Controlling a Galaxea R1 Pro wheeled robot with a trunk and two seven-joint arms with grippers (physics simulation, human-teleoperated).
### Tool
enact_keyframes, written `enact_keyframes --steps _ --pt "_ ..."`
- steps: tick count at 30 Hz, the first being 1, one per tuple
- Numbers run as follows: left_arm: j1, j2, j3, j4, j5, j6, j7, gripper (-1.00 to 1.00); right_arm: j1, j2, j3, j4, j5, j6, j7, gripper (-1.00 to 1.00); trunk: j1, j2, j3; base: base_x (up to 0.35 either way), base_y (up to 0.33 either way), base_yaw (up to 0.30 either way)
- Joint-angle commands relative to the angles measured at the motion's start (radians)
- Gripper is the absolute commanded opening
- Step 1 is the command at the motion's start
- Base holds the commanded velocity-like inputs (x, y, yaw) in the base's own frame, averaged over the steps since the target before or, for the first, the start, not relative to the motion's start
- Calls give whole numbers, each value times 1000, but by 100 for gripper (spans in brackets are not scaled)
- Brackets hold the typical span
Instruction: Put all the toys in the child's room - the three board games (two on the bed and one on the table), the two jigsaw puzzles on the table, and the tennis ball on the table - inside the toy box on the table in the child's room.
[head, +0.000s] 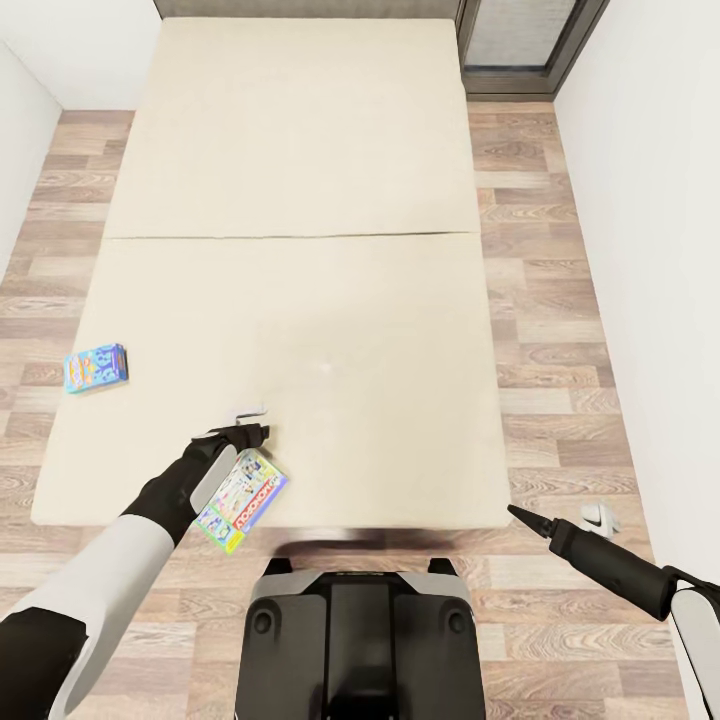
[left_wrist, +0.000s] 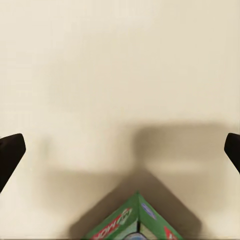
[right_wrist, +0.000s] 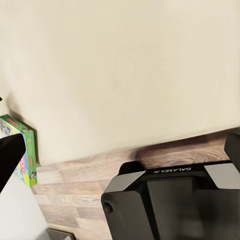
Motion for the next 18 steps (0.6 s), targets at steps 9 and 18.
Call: enact_keyframes --steps 9,18 --pt "0 2 -6 -2 10 3 10 100 -1 0 -2 0 2 6 5 100 0 -2 -1 -66 0 0" --pt "0 2 -6 -2 10 1 10 100 -1 0 -2 0 2 6 5 100 0 -2 -1 -34 0 0"
